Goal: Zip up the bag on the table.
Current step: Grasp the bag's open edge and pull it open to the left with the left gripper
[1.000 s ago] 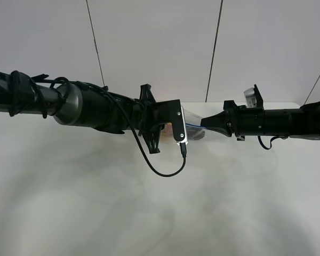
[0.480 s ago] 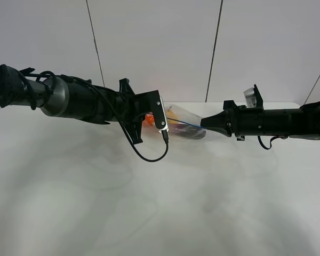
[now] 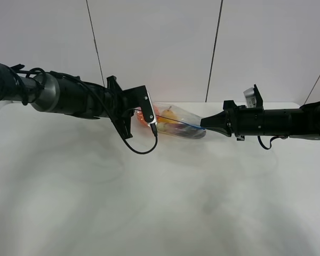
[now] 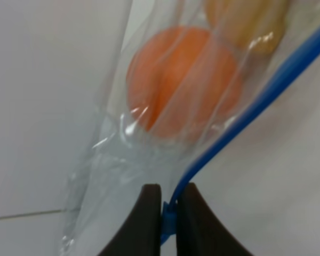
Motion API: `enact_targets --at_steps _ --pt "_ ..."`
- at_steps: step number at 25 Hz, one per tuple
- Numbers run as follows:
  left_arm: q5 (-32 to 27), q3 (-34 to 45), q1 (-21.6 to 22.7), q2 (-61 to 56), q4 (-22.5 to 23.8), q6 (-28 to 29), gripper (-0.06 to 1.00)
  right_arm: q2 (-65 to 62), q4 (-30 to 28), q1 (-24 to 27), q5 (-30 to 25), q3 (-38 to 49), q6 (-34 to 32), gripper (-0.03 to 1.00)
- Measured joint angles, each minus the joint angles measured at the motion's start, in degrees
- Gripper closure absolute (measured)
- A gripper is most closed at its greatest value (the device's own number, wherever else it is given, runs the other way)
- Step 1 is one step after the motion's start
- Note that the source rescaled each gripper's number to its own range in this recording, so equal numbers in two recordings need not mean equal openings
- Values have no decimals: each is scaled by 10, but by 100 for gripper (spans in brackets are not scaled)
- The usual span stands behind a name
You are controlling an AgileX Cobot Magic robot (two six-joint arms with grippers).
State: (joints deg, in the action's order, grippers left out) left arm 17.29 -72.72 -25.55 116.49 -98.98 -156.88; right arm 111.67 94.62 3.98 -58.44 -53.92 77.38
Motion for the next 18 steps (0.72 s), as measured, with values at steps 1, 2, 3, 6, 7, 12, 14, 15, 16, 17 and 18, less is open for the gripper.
enact_targets --at_steps 1,2,3,6,7,12,14,15,16,17,18 --pt "0 0 5 0 0 0 94 0 0 0 0 0 0 97" --pt "1 0 10 0 0 0 94 0 0 0 0 0 0 97" --pt "2 0 16 0 0 0 94 0 0 0 0 0 0 97" --pt "2 0 29 0 0 0 94 0 0 0 0 0 0 97" --pt "2 0 32 0 0 0 94 0 0 0 0 0 0 97" --pt "2 0 40 0 0 0 94 0 0 0 0 0 0 97" --pt "2 0 43 0 0 0 94 0 -1 0 0 0 0 97" --pt "3 0 43 0 0 0 94 0 -1 0 0 0 0 97" --pt "3 0 45 0 0 0 94 0 -1 0 0 0 1 97" --pt "3 0 45 0 0 0 94 0 -1 0 0 0 1 97" --pt "4 0 46 0 0 0 94 0 -2 0 0 0 1 97"
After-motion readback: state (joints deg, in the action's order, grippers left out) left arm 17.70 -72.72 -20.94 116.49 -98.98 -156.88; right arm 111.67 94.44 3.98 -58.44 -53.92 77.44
